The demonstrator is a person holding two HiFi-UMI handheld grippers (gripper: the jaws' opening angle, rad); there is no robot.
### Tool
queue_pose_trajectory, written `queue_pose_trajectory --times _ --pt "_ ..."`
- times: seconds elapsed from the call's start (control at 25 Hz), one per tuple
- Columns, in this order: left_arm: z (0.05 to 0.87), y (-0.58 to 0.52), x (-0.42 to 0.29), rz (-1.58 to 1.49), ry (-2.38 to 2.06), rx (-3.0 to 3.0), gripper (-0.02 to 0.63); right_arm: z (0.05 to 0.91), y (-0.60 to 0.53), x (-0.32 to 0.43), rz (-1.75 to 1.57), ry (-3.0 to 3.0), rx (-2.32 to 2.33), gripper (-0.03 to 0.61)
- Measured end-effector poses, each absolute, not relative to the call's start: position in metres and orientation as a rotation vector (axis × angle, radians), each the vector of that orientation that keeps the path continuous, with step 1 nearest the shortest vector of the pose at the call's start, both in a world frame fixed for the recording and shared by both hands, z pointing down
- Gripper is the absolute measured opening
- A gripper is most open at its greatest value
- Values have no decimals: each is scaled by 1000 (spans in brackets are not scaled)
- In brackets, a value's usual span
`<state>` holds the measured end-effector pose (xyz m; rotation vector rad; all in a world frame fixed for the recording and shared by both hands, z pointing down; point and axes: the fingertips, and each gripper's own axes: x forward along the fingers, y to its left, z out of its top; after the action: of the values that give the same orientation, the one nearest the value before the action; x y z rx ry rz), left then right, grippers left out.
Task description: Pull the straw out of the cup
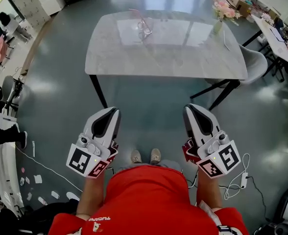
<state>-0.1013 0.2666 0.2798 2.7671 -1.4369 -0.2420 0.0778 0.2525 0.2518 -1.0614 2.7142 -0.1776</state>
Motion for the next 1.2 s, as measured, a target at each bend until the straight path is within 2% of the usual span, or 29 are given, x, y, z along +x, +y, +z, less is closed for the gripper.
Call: queue_pose_trajectory --times 0.36,1.2 --pt "272 254 -98 -254 -1461 2779 5 246 241 83 -154 2731 -1033 2" --pt "263 217 -36 -251 -1479 2804 5 247 206 141 -136 2755 -988 2"
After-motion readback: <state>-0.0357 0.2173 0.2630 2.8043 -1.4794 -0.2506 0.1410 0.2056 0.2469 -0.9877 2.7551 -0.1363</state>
